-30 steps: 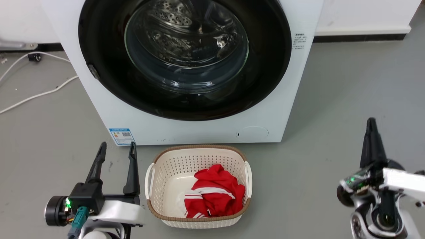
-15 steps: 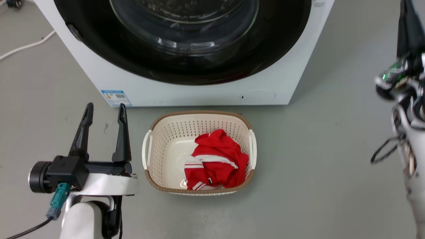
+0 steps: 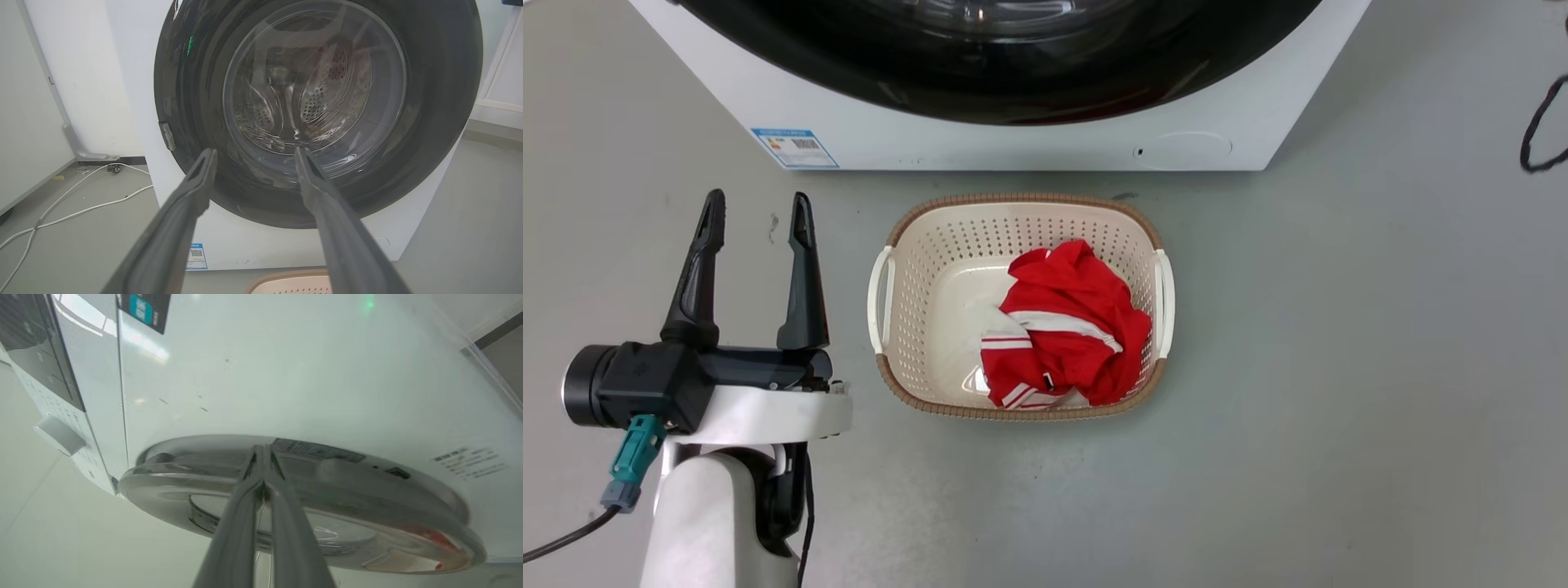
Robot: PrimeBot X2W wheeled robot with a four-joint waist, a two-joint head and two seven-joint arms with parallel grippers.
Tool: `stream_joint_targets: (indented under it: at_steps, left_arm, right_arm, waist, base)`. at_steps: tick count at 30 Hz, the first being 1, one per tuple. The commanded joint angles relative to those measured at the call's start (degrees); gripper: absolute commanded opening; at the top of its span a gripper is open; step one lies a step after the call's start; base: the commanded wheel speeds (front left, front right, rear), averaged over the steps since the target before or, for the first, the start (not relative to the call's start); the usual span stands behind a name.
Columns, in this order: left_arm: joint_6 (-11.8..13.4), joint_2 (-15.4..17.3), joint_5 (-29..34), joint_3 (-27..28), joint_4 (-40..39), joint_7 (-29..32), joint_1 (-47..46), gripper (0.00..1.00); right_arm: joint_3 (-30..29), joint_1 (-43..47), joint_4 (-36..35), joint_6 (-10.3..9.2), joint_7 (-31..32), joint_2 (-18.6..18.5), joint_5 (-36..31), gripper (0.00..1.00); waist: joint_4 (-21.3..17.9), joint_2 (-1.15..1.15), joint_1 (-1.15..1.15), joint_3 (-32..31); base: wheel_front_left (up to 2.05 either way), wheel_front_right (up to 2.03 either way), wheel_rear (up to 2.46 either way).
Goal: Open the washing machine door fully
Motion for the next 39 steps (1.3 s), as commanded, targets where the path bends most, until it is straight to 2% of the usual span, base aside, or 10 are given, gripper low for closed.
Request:
stream_joint_targets:
  at_steps: [1, 7, 18, 29, 39]
  left_arm:
    - [-0.19, 0.27, 0.12, 0.03, -0.32, -0.13, -1.13, 1.00]
    - [-0.31, 0.70, 0.09, -0.02, -0.93, -0.13, -2.29, 1.00]
    - [-0.48, 1.28, 0.38, -0.46, -1.26, -0.13, -3.46, 1.00]
    - [-0.54, 1.28, 0.41, -0.49, -1.08, -0.13, -3.79, 1.00]
    - [-0.55, 0.82, 0.24, -0.87, -0.03, -0.13, -2.88, 1.00]
  right_arm:
    - [0.66, -2.95, 3.34, 0.00, 0.58, 0.93, -0.98, 0.00]
    - [2.58, -9.41, 11.62, 0.00, 3.07, 3.04, -3.41, 0.00]
    - [2.52, -15.82, 18.51, 0.01, 3.87, 6.04, -4.35, 0.00]
    - [3.87, -17.50, 18.68, 0.01, 13.85, 6.65, -4.45, 0.00]
    - [4.95, -11.59, 14.12, 0.00, 22.75, 6.41, -3.43, 0.00]
  waist:
    - [0.35, 0.00, -0.01, 1.32]
    - [0.66, 0.00, -0.01, 3.31]
    - [0.72, 0.00, -0.01, 5.46]
    - [0.58, 0.00, -0.01, 5.63]
    - [0.17, 0.00, -0.01, 2.89]
  base:
    - [0.00, 0.00, 0.00]
    - [0.00, 0.00, 0.00]
    - [0.00, 0.00, 0.00]
    - [0.00, 0.00, 0.00]
    - [0.00, 0.00, 0.00]
